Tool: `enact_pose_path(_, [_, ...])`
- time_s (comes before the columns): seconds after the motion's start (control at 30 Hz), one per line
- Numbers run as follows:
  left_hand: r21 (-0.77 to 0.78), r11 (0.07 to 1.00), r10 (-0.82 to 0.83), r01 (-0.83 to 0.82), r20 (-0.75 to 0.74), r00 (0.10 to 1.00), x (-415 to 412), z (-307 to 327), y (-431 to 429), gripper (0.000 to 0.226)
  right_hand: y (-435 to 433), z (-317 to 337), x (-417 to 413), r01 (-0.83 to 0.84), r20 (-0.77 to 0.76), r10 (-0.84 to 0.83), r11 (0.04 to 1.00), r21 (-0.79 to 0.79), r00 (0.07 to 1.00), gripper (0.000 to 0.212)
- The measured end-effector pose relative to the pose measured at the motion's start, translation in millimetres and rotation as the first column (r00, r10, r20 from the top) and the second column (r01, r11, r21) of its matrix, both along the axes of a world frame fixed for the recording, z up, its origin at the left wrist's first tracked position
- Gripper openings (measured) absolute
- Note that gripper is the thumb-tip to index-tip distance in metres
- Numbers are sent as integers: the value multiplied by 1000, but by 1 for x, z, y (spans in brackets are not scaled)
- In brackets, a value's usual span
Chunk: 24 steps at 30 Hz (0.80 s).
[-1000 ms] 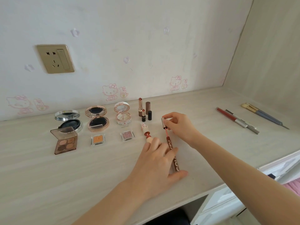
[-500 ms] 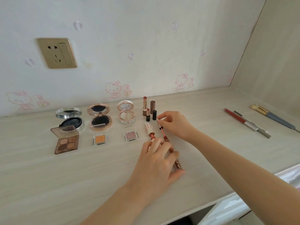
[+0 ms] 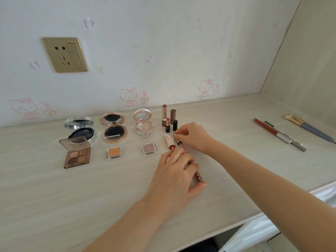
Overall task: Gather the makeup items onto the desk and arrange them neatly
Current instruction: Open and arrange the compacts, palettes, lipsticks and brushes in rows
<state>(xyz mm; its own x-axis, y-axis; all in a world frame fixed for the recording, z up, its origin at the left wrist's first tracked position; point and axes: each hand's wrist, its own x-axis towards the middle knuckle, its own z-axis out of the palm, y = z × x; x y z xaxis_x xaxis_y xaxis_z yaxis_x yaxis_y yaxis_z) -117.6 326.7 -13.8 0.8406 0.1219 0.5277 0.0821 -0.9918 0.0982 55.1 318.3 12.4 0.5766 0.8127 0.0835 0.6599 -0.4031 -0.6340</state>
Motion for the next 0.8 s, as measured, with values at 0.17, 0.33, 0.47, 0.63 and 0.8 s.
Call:
enact_pose_path(0.17, [-30,999,-17,17,5,1000,0,-2,2,41,-3,3,1,6,-9,-6,1000,3,1000,28])
enact_pose_path(0.33, [-38,999,-24,24,-6,1000,1,-2,2,44,-16,7,3,21,9,-21,1000,0,1000,29])
enact_pose_path(0.47, [-50,998,-37,37,-3,999,1,-4,2,45,-37,10,2,9,82,-9,1000,-4,997,30])
enact_pose_path(0.63, [-75,993,-88,91,50,995,2,-1,-7,37,-82,3,5,21,188,-22,1000,12,982,28])
enact_pose_path(0.8, [-97,986,-132,136,48,990,22,9,-22,27,-132,4,14,50,283,-51,999,10,958,27])
